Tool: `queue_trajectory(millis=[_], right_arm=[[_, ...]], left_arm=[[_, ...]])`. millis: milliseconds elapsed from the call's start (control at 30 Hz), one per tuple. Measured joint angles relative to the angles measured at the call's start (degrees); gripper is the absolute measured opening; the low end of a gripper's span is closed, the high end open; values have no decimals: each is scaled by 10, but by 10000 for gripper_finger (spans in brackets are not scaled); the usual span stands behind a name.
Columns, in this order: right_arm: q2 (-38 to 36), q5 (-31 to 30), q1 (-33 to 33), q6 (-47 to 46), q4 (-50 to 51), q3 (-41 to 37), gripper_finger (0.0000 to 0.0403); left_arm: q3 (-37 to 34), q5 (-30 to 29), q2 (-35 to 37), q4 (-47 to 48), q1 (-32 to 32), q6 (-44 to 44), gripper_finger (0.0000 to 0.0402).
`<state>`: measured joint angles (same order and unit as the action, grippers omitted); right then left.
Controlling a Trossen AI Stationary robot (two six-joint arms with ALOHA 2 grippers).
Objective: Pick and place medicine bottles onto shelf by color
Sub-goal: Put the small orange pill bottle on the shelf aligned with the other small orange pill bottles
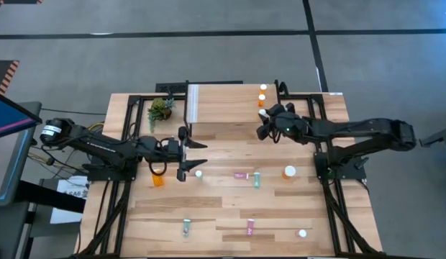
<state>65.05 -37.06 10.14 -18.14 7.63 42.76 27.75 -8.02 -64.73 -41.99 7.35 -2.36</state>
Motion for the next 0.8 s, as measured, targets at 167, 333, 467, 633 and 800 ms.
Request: queue_trajectory(millis=[167,333,467,633,800], right_arm=[[-1,6,22,2,7,0,138],[-1,29,37,2,4,0,138],[-1,42,47,2,7,0,139],[-1,42,50,1,6,0,143],[-1,43,50,1,5,0,142]], left_arm=[[0,0,0,0,0,0,221],[0,-2,0,0,0,0,221],[0,-2,0,0,0,3,221],[0,-2,0,0,0,5,221],[0,-2,0,0,0,6,221]])
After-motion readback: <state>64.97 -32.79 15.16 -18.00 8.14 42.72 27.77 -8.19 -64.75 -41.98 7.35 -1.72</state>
